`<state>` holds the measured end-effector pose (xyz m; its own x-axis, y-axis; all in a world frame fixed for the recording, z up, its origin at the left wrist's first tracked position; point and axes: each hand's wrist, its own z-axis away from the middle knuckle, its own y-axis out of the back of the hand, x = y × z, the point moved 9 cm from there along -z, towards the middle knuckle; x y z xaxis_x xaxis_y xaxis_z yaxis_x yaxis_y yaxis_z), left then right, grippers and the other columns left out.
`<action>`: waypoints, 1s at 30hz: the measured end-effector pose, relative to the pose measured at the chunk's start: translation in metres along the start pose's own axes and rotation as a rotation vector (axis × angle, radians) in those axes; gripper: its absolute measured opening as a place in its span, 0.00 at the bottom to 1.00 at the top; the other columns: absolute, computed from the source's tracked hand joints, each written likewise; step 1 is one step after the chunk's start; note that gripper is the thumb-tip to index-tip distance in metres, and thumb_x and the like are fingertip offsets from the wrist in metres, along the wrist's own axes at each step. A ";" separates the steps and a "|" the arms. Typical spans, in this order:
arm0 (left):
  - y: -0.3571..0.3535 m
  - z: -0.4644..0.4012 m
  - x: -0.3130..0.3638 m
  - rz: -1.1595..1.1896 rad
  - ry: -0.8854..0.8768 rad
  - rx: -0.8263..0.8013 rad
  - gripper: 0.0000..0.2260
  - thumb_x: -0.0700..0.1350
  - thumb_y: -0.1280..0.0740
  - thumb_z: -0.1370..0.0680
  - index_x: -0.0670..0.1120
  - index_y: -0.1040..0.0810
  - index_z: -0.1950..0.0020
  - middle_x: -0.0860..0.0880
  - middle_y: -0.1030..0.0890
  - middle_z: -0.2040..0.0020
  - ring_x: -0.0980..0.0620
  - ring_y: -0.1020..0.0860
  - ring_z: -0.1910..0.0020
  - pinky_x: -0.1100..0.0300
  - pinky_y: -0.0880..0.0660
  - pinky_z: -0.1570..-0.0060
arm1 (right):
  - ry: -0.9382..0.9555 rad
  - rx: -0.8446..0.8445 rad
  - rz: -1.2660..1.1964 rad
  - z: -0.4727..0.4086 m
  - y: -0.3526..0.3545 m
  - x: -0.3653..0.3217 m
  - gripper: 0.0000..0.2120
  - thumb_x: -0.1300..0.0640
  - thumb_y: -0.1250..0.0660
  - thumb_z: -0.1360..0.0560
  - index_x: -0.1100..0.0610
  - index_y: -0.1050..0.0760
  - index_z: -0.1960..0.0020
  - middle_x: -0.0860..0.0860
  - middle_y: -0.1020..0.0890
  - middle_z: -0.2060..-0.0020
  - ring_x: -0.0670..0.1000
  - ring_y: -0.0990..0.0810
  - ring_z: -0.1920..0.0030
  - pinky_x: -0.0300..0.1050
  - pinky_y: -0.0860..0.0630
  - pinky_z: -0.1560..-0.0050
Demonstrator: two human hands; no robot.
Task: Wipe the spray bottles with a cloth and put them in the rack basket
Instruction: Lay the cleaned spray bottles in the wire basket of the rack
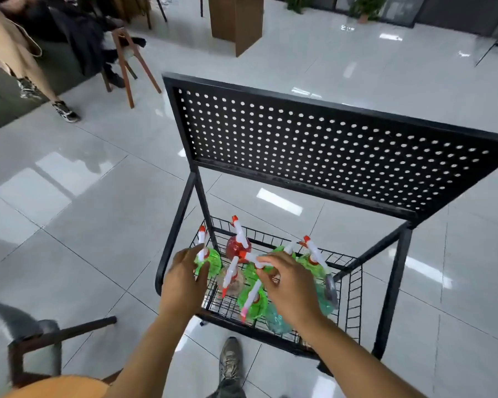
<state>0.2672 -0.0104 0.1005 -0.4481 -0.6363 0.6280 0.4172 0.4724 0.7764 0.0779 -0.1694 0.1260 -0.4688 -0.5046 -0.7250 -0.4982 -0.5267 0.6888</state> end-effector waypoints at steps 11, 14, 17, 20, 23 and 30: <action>-0.061 -0.065 -0.026 -0.116 0.032 -0.331 0.17 0.49 0.40 0.12 0.56 0.24 0.24 0.43 0.30 0.21 0.39 0.17 0.39 0.51 0.22 0.43 | -0.183 -0.166 0.183 -0.105 -0.074 0.014 0.14 0.50 0.33 0.16 0.42 0.19 0.32 0.46 0.26 0.32 0.49 0.28 0.32 0.43 0.28 0.46; -0.069 -0.077 -0.031 -0.193 0.036 -0.364 0.18 0.47 0.42 0.12 0.58 0.27 0.23 0.45 0.24 0.29 0.40 0.18 0.40 0.50 0.22 0.45 | -0.239 -0.238 0.215 -0.117 -0.087 0.023 0.15 0.49 0.34 0.16 0.41 0.20 0.31 0.47 0.28 0.27 0.50 0.30 0.28 0.47 0.27 0.36; -0.077 -0.088 -0.030 -0.283 0.014 -0.382 0.21 0.43 0.43 0.13 0.60 0.29 0.22 0.47 0.22 0.33 0.41 0.18 0.43 0.51 0.22 0.47 | -0.286 -0.304 0.208 -0.123 -0.098 0.029 0.15 0.49 0.34 0.16 0.39 0.20 0.32 0.48 0.28 0.27 0.52 0.27 0.29 0.47 0.26 0.34; -0.082 -0.103 -0.024 -0.305 -0.005 -0.375 0.23 0.40 0.42 0.14 0.60 0.30 0.22 0.47 0.22 0.31 0.40 0.18 0.41 0.50 0.23 0.45 | -0.296 -0.344 0.153 -0.128 -0.109 0.029 0.14 0.51 0.34 0.16 0.44 0.18 0.33 0.49 0.23 0.39 0.52 0.22 0.37 0.43 0.27 0.44; -0.081 -0.122 -0.019 -0.329 -0.014 -0.350 0.25 0.37 0.41 0.14 0.60 0.31 0.21 0.47 0.24 0.30 0.40 0.18 0.41 0.49 0.23 0.42 | -0.344 -0.325 0.134 -0.127 -0.113 0.031 0.14 0.49 0.35 0.16 0.45 0.19 0.32 0.46 0.28 0.48 0.51 0.22 0.46 0.41 0.37 0.54; -0.081 -0.145 -0.005 -0.261 -0.094 -0.328 0.25 0.36 0.37 0.15 0.57 0.30 0.20 0.47 0.26 0.24 0.41 0.19 0.36 0.49 0.24 0.37 | -0.410 -0.296 0.041 -0.124 -0.126 0.026 0.21 0.50 0.34 0.16 0.48 0.27 0.23 0.51 0.27 0.37 0.52 0.20 0.43 0.40 0.32 0.48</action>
<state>0.3502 -0.1343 0.0265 -0.6354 -0.6434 0.4268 0.5028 0.0747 0.8612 0.2188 -0.2016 0.0208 -0.7609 -0.2498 -0.5988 -0.2735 -0.7134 0.6452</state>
